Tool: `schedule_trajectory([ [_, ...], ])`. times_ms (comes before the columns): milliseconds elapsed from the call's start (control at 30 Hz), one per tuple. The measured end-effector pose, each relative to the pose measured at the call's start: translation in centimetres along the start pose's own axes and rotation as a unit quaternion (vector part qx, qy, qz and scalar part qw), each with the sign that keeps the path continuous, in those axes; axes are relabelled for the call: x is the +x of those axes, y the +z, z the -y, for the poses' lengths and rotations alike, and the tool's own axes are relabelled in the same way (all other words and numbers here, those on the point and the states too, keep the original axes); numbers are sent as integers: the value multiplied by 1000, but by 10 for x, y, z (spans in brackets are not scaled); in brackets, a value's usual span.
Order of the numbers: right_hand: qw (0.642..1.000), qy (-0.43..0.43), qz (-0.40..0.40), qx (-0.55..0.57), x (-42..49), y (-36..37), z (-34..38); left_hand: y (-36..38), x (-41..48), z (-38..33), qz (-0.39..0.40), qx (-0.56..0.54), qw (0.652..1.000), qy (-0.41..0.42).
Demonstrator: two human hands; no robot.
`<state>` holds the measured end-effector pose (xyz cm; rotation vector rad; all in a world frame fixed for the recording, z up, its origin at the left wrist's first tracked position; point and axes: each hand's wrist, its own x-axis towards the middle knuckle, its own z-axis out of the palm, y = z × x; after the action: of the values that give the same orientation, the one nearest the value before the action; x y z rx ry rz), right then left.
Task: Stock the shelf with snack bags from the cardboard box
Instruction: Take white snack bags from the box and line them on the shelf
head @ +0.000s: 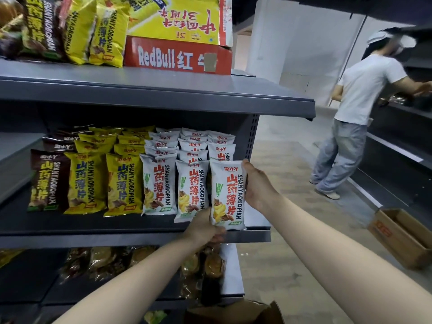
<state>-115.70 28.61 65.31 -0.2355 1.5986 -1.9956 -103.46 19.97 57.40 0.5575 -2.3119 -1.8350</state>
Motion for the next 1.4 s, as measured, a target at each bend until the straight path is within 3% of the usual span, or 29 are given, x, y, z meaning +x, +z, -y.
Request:
schedule_trajectory([
  [100, 998, 15, 60, -19, 0, -5, -4, -1, 5, -3, 0, 92, 995, 37],
  [200, 998, 26, 43, -23, 2, -6, -5, 2, 7, -5, 10, 196, 978, 69],
  [433, 997, 15, -62, -35, 15, -4, -6, 7, 15, -5, 43, 142, 988, 34],
  [667, 996, -11, -80, -40, 22, -4, -6, 9, 26, -17, 10, 161, 987, -19],
  [833, 992, -70, 18, -100, 15, -6, 2, 7, 28, -17, 42, 79, 995, -47],
  [1000, 947, -78, 159, -269, 5, -13, -4, 1, 31, -17, -13, 49, 999, -15],
  [1167, 942, -132, 159, -265, 5, -4, -26, -8, 34, -22, -53, 123, 989, 65],
  [1267, 947, -113, 136, -267, 11, -2, -30, -13, 31, -20, -73, 310, 941, 115],
  [1400, 959, -130, 29, -250, 33, -4, -33, -32, 17, -17, -192, 533, 771, 292],
])
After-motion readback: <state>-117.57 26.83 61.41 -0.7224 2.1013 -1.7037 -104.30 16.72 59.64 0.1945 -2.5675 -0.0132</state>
